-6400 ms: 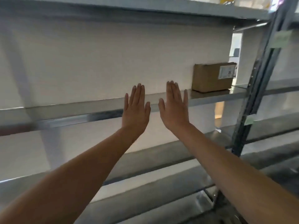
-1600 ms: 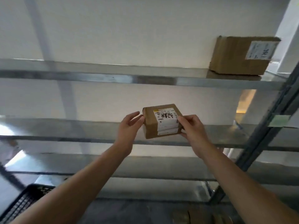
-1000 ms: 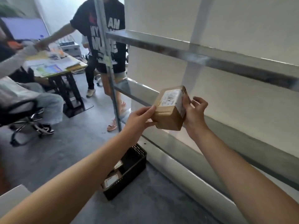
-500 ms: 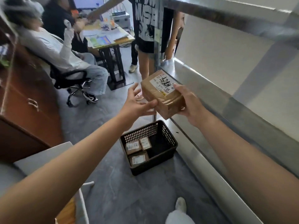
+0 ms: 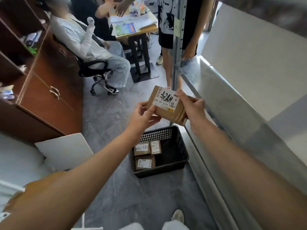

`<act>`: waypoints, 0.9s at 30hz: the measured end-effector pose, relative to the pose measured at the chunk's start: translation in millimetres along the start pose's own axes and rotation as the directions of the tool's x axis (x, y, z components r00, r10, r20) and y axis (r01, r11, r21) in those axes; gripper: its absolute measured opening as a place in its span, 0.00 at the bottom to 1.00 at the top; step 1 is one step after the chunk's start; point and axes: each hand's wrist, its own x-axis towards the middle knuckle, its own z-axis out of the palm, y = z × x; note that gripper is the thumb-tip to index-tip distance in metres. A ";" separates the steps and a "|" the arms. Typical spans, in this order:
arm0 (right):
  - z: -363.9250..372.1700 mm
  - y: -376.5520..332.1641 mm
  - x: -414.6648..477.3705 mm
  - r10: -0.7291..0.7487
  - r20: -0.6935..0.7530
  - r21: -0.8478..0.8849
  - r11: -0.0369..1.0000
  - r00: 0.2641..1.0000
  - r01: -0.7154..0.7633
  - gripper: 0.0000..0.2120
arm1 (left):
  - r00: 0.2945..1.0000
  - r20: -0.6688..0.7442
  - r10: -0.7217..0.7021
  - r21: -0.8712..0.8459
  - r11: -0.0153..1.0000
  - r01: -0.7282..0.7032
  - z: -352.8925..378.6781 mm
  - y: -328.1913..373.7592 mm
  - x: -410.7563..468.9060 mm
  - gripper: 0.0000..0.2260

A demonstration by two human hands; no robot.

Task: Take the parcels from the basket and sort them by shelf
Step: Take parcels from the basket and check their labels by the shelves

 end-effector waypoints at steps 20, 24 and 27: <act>15.5 174.0 161.2 0.202 0.083 -0.210 0.961 0.976 -0.181 0.27 | 0.949 -0.187 -0.254 -0.017 0.967 0.256 -25.0 -173.7 158.2 0.09; 30.4 227.6 199.5 0.315 -0.038 -0.155 0.936 0.948 -0.317 0.32 | 0.932 -0.175 -0.317 0.043 0.944 0.328 -32.0 -226.6 199.0 0.08; 35.2 267.3 226.4 0.381 -0.111 -0.136 0.909 0.918 -0.393 0.29 | 0.894 -0.170 -0.414 0.143 0.887 0.439 -41.1 -275.2 220.4 0.06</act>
